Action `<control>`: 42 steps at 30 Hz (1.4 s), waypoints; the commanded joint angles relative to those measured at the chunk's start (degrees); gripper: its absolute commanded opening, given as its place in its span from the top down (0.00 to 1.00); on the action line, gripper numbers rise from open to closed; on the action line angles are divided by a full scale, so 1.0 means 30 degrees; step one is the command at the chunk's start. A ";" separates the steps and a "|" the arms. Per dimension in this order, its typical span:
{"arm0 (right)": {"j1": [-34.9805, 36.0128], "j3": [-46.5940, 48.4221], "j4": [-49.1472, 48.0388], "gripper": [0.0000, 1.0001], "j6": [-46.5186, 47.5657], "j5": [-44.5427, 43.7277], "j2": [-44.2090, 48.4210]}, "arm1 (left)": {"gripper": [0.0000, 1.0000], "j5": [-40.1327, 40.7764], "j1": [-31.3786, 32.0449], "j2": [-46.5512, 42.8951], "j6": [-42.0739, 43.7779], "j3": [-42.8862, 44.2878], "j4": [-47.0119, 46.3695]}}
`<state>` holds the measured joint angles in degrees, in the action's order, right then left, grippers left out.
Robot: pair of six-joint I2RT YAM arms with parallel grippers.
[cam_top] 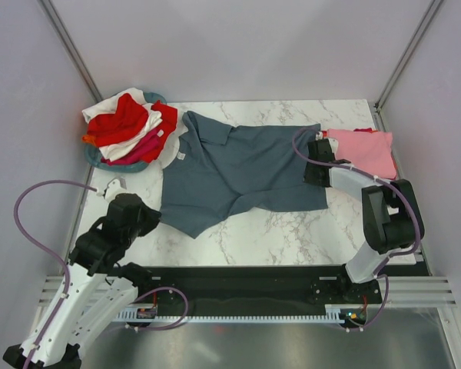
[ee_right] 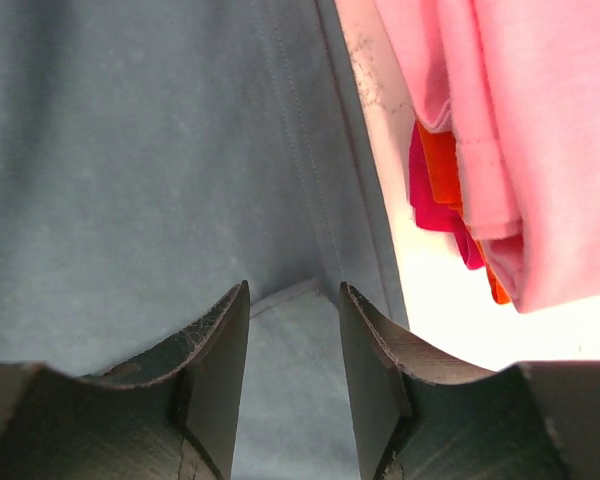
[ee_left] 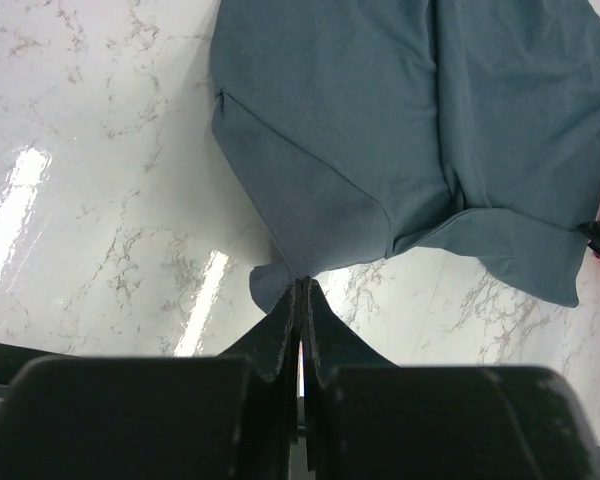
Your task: Fold and stack the t-shirts
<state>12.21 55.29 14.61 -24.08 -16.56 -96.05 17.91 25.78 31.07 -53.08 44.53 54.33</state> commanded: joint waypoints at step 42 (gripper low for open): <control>-0.0026 -0.3164 0.0637 1.00 -0.1525 -0.1690 0.7989 | 0.98 0.0358 -0.0097 0.3847 0.2957 0.3847 0.0027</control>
<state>12.21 46.61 16.93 -26.79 -20.78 -78.00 17.93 25.78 40.23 -46.59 53.69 54.39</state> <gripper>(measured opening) 0.018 0.027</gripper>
